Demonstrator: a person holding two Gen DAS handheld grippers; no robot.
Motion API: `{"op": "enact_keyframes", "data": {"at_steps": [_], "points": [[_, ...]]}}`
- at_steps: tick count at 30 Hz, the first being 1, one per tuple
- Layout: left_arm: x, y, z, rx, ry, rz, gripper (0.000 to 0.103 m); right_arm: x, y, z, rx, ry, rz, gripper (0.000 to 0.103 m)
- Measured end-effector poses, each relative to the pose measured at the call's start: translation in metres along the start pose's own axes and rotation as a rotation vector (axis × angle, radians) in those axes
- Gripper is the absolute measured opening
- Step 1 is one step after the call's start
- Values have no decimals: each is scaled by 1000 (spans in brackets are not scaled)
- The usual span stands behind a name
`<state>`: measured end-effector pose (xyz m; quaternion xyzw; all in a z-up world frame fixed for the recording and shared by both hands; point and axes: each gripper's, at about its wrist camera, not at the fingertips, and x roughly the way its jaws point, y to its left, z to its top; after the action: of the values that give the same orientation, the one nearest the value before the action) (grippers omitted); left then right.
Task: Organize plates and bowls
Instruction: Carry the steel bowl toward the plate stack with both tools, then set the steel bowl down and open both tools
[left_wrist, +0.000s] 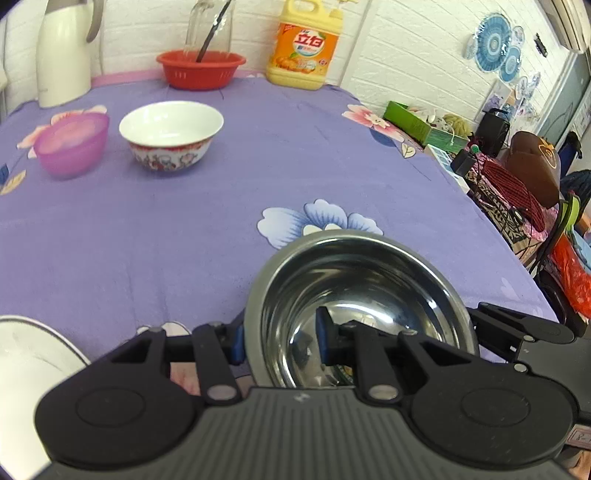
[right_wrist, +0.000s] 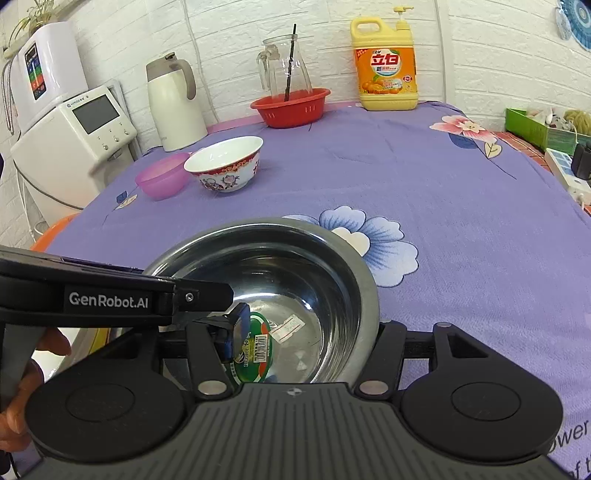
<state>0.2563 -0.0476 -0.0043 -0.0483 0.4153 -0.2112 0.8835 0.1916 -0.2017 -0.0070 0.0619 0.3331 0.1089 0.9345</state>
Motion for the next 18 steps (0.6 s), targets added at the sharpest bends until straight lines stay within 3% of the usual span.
{"op": "enact_keyframes", "data": {"at_steps": [9,11,12,14,18], "points": [[14,1,-2,-4,24,7,19,9,-4,-3,-4,27,-1,96],[9,4,-1,-22,10,16,40,8,-7,-1,15,22,13,96],[6,5,0,-27,-8,35,60,6,-9,-1,29,16,15,98],[-4,8,2,-33,-47,55,61,2,-12,0,51,0,11,100],[-26,18,6,-80,-106,13,62,-12,-19,2,80,-50,-26,103]]}}
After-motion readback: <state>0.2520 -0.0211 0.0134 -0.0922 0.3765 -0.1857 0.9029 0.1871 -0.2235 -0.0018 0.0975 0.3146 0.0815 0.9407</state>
